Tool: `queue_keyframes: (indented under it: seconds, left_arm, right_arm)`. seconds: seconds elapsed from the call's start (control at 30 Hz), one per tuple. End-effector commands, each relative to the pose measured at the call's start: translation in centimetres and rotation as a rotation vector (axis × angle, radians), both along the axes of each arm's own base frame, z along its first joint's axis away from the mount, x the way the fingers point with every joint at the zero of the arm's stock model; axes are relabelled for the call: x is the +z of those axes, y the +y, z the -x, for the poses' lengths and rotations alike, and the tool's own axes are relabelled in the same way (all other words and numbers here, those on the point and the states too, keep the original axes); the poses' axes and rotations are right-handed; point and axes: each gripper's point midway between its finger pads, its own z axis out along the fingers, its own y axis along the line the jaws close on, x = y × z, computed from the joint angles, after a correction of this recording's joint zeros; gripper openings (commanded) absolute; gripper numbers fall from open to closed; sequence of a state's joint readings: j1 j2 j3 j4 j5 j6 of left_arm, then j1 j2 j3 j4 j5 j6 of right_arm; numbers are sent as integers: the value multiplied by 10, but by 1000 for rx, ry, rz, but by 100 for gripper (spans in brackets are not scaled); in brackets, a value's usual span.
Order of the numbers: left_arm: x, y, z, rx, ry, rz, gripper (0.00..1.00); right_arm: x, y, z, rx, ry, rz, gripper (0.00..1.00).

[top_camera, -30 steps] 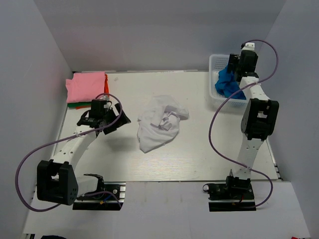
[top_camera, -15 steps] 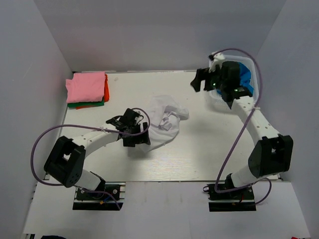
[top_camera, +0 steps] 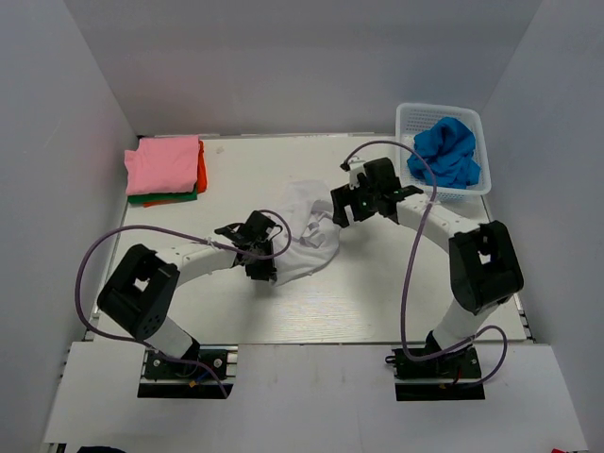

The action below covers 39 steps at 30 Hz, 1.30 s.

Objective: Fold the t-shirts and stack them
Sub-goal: Flatten out the tshirt

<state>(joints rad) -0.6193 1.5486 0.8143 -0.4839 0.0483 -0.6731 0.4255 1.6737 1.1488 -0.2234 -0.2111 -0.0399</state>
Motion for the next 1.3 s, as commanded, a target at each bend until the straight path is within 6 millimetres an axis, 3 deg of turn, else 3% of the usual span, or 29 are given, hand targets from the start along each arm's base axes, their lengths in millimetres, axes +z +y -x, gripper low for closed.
queue_keyframes:
  seconds: [0.0, 0.1, 0.13, 0.17, 0.23, 0.27, 0.3, 0.33, 0.37, 0.47, 0.53, 0.57, 0.6, 0.67, 0.7, 0.73, 0.83, 0.93, 1.07, 1.17, 1.27]
  left_arm:
    - [-9, -2, -7, 25, -27, -15, 26]
    - [-10, 1, -13, 73, -40, -34, 0]
    - [-4, 3, -18, 83, -66, -42, 0]
    - [2, 4, -18, 96, -78, -41, 0]
    - [15, 5, -26, 109, -115, -42, 0]
    - [21, 9, -32, 126, -145, -65, 0]
    - [30, 13, -33, 135, -162, -74, 0]
    - [39, 16, -40, 153, -198, -88, 0]
    - [45, 18, -43, 163, -217, -96, 0]
    - [76, 28, -52, 203, -299, -112, 0]
    - [103, 35, -62, 241, -370, -123, 0]
    - [122, 37, -65, 260, -417, -105, 0]
    - [141, 41, -71, 288, -467, -104, 0]
    - [167, 46, -74, 317, -525, -86, 0]
    - [192, 56, -78, 360, -579, -80, 0]
    - [205, 63, -79, 386, -607, -78, 0]
    - [251, 84, -76, 461, -704, -82, 0]
    - [301, 106, -66, 546, -806, -50, 0]
    - [359, 136, -43, 655, -931, 25, 0]
    - [383, 142, -31, 657, -992, 101, 0]
    - [403, 146, -18, 622, -1053, 155, 0]
  right_arm:
    - [-8, 4, -24, -1, -106, 40, 90]
    - [-16, 6, -35, -18, -128, 67, 88]
    - [-15, 8, -37, -16, -134, 57, 88]
    - [-19, 11, -37, -17, -120, 49, 83]
    - [-9, 19, -44, -18, -144, 2, 71]
    - [-3, 28, -44, 2, -148, -48, 61]
    - [3, 31, -49, 2, -165, -76, 31]
    - [9, 35, -49, 14, -176, -99, 11]
    - [12, 38, -48, 17, -174, -123, 0]
    - [34, 36, -50, -17, -202, -151, 0]
    - [68, 25, -52, -78, -273, -159, 0]
    - [74, 14, -56, -146, -296, -148, 0]
    - [110, 1, -56, -210, -379, -162, 0]
    - [143, -19, -52, -309, -440, -181, 0]
    - [150, -40, -55, -412, -472, -144, 0]
    - [182, -50, -47, -449, -536, -173, 0]
    - [207, -86, -41, -602, -601, -146, 0]
    - [269, -119, -14, -711, -735, -196, 0]
    - [306, -152, 14, -826, -804, -208, 0]
    - [339, -164, 44, -828, -882, -277, 0]
    - [357, -165, 64, -786, -926, -331, 0]
